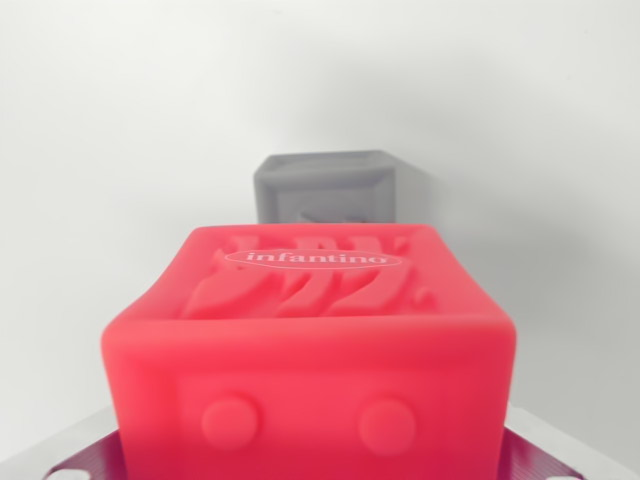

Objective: Destack cube

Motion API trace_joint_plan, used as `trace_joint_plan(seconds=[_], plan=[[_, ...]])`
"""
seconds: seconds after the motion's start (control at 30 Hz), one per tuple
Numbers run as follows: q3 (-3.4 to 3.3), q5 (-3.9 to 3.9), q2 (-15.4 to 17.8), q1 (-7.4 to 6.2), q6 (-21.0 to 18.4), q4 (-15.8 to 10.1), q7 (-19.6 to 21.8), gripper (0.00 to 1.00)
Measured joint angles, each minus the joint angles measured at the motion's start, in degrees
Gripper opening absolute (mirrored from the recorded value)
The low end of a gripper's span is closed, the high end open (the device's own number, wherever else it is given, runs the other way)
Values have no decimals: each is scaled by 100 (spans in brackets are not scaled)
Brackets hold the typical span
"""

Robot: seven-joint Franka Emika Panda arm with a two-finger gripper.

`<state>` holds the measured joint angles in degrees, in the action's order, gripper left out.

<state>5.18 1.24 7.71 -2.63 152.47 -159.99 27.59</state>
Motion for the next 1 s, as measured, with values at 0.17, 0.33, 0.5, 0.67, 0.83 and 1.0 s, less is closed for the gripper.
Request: trace_joint_plan(seconds=[0.17,0.33,0.5,0.67,0.83,1.0], plan=[[-1,30,258,-10,-270,14,-22,0],[-7,47,535,-18,-578,48,-39,0],[-14,58,754,-21,-828,107,-51,0],[-40,58,558,-10,-822,234,-51,0],[-63,50,390,21,-805,364,-51,0],[-84,32,233,56,-785,514,-51,0]])
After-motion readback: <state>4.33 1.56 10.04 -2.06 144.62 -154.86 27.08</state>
